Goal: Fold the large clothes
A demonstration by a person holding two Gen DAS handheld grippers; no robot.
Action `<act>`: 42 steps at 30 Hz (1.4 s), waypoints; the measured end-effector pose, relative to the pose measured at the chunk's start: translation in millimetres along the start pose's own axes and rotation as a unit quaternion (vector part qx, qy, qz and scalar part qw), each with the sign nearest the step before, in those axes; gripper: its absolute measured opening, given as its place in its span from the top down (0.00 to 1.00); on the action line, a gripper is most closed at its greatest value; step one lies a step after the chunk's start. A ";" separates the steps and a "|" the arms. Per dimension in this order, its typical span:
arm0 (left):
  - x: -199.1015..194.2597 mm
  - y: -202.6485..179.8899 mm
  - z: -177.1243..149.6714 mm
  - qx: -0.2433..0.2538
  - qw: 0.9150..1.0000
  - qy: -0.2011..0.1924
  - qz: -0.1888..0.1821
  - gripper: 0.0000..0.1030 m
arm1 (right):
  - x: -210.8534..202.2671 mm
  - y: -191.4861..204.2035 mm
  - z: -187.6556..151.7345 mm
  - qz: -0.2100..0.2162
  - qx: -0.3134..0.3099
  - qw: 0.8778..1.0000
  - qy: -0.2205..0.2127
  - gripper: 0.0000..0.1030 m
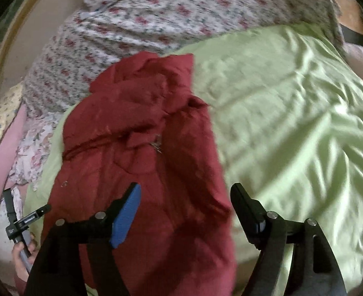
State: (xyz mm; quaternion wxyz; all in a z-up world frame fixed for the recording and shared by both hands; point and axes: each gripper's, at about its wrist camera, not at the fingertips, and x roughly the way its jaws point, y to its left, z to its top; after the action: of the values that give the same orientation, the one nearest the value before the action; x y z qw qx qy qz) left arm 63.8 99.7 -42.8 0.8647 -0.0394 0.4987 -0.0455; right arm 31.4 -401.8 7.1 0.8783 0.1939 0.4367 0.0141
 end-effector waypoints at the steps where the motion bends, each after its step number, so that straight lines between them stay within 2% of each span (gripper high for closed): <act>1: -0.3 0.6 -2.2 0.001 1.000 0.004 -0.007 0.26 | -0.6 -4.6 -3.7 -0.004 0.005 1.000 0.004 0.25; 7: -1.1 7.1 -17.9 0.005 1.000 0.022 -0.021 0.26 | 8.7 -25.8 -28.6 -0.003 0.039 0.998 0.046 0.25; 13: -0.2 21.8 -35.4 -0.013 0.998 0.044 -0.052 0.26 | 15.9 -19.3 -51.2 0.005 0.022 0.997 0.080 0.25; 19: -0.9 21.7 -47.1 -0.014 0.995 0.058 -0.079 0.26 | 11.6 -8.0 -64.2 0.024 -0.002 0.995 0.092 0.25; 27: -0.2 8.6 -58.3 0.005 0.993 0.073 -0.095 0.26 | 9.1 -5.3 -70.2 0.028 -0.016 0.995 0.095 0.26; 32: -0.6 4.9 -62.5 0.012 0.992 0.077 -0.101 0.26 | 7.4 -2.7 -70.3 0.031 -0.017 0.995 0.093 0.36; 36: 2.8 3.6 -65.0 0.007 0.990 0.083 -0.111 0.26 | 6.1 -5.4 -71.5 0.041 -0.012 0.995 0.093 0.40; 41: 2.9 0.4 -68.0 0.011 0.989 0.079 -0.125 0.26 | 4.8 -3.6 -73.7 0.046 -0.012 0.995 0.092 0.54; 42: 2.3 -1.6 -68.8 0.016 0.989 0.077 -0.128 0.30 | 4.9 -2.9 -74.0 0.047 -0.015 0.994 0.093 0.57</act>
State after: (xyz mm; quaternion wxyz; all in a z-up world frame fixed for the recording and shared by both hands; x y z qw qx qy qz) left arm 5.3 96.3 -79.0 0.8113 -0.0859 0.5537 -0.1668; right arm -23.2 -379.2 -37.8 0.8348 0.1991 0.5070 0.0796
